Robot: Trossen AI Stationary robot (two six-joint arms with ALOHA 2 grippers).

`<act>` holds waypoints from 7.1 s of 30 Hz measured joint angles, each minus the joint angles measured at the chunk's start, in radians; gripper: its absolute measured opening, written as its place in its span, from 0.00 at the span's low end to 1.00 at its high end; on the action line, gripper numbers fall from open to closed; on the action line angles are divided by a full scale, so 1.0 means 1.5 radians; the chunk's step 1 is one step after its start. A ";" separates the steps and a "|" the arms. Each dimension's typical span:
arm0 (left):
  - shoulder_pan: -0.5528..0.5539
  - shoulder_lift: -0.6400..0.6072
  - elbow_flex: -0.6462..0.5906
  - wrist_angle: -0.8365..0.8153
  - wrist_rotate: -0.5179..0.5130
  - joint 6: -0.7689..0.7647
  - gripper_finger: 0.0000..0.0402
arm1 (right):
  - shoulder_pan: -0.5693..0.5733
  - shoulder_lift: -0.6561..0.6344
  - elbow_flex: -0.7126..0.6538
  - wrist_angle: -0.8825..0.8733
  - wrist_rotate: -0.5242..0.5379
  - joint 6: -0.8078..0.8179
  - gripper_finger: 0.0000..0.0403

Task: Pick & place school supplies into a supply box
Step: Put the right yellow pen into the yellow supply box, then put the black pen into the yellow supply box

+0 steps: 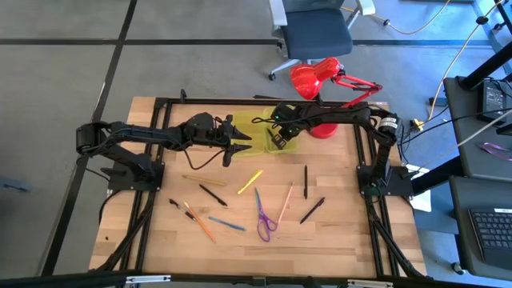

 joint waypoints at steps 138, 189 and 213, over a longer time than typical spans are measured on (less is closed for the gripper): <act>0.000 0.000 0.000 -0.031 0.001 0.000 0.35 | 0.391 -0.162 -0.312 -0.002 -0.011 0.712 0.26; 0.000 0.000 0.000 -0.036 0.000 0.000 0.35 | 0.179 -0.252 -0.116 0.043 0.145 0.217 0.11; 0.000 0.000 0.000 -0.066 -0.002 0.000 0.35 | 0.036 -0.039 -0.116 0.151 0.057 0.155 0.11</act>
